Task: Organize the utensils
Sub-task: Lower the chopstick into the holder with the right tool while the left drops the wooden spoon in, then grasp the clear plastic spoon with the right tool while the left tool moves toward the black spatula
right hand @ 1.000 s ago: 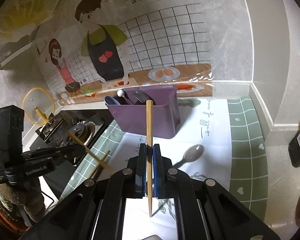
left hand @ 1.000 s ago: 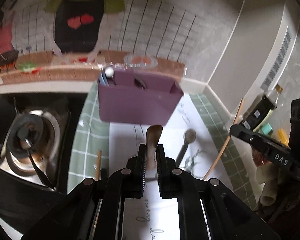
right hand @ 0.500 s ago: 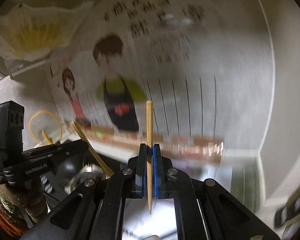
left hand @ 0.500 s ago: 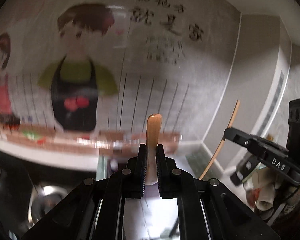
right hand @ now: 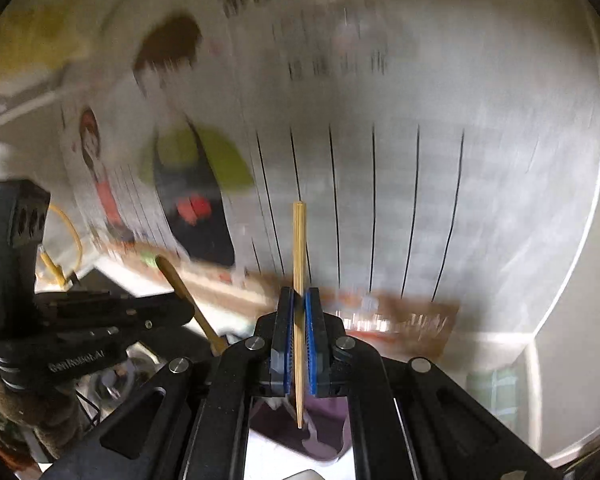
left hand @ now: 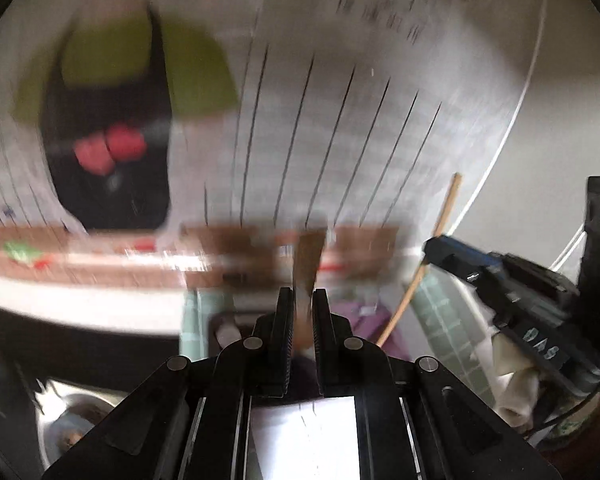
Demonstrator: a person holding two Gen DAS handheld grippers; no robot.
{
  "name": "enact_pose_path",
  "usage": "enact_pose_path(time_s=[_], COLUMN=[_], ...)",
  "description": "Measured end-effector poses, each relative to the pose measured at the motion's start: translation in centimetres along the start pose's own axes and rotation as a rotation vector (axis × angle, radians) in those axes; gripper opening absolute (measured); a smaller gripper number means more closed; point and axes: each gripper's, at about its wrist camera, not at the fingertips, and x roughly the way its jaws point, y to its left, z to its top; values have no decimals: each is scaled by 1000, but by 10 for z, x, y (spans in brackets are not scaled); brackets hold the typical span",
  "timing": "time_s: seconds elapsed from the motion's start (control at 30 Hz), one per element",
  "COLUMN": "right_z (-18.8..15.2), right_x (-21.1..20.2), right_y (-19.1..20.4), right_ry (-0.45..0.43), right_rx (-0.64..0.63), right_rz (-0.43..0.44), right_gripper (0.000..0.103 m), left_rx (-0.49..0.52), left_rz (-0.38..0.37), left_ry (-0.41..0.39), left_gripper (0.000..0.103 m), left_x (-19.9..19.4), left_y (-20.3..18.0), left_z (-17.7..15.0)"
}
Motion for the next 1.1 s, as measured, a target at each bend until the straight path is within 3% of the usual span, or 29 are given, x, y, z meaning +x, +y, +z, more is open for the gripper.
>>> enact_pose_path(time_s=[0.1,0.17,0.23,0.27,0.43,0.73,0.87,1.1], right_z=[-28,-42,-53,-56,-57,-64,-86,-150], right_x=[33,50,60,59,20,-46,-60,-64], right_y=[-8,-13,-19,-22,-23,-17,-15,-32], right_ry=[110,200,254,263,209,158,173,273], right_rx=[33,76,127,140,88,54,57,107], right_rz=[6,54,85,80,32,3,27,27], right_gripper=[7,9,9,12,20,20,20,22], left_rx=[-18,-31,-40,-44,-70,-108,-88,-112], left_rz=[-28,-50,-50,-49,-60,-9,74,129], left_ry=[90,129,136,130,88,14,-8,57], left_gripper=[12,20,37,38,39,41,42,44], left_x=[27,36,38,36,11,-44,-78,-107], left_y=[7,10,12,11,9,0,-5,1], left_z=[-15,-21,-24,-24,-24,-40,-75,-172])
